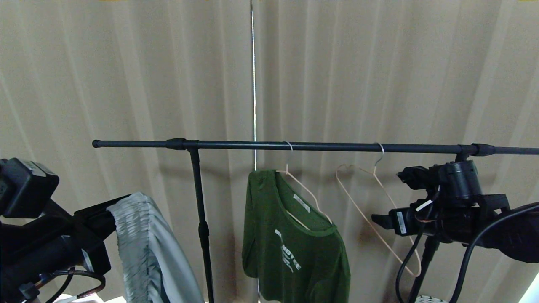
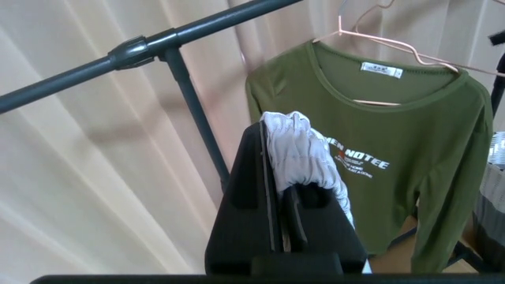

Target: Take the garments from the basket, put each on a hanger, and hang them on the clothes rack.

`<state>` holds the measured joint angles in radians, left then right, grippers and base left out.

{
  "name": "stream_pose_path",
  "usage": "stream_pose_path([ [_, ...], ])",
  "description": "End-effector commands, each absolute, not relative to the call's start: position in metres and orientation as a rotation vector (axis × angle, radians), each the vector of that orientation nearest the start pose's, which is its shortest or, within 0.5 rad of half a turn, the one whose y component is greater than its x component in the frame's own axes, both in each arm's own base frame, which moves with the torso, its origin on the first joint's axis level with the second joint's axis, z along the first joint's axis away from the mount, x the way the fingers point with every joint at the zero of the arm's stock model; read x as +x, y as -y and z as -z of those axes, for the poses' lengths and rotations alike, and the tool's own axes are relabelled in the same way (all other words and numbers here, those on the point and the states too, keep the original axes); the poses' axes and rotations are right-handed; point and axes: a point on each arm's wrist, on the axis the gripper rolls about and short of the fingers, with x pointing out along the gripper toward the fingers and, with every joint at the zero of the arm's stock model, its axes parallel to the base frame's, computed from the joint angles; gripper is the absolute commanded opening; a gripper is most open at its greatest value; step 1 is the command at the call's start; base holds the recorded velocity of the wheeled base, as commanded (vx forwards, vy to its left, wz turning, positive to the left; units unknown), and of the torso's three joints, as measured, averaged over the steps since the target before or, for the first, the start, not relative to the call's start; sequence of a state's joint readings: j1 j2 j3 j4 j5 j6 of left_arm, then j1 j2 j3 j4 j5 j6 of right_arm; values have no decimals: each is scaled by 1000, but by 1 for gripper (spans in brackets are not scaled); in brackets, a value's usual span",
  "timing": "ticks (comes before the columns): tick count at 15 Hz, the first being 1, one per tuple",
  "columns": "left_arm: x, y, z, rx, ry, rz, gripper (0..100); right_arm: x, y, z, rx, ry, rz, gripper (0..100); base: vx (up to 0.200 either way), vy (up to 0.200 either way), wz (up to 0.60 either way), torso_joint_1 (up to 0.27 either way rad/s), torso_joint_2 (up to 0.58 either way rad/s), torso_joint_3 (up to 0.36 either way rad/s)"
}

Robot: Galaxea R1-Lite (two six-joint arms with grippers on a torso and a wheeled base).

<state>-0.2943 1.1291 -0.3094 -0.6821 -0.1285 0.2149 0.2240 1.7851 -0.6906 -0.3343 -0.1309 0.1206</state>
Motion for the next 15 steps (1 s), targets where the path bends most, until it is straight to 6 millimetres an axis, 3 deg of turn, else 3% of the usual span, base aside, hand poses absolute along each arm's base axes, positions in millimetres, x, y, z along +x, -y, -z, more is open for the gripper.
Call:
stream_pose_path([
  [1, 140, 46, -180, 223, -96, 436, 0, 287, -61, -93, -22, -769, -38, 100, 0, 0, 0, 0, 0, 0],
  [5, 140, 45, -180, 223, -96, 436, 0, 298, -64, -95, -19, -747, -42, 100, 0, 0, 0, 0, 0, 0],
  [6, 140, 46, -180, 223, -97, 436, 0, 299, -64, -95, -19, -743, -41, 0, 0, 0, 0, 0, 0, 0],
  [15, 140, 45, -180, 223, -94, 436, 0, 293, -62, -102, -21, -726, -22, 0, 0, 0, 0, 0, 0, 0],
])
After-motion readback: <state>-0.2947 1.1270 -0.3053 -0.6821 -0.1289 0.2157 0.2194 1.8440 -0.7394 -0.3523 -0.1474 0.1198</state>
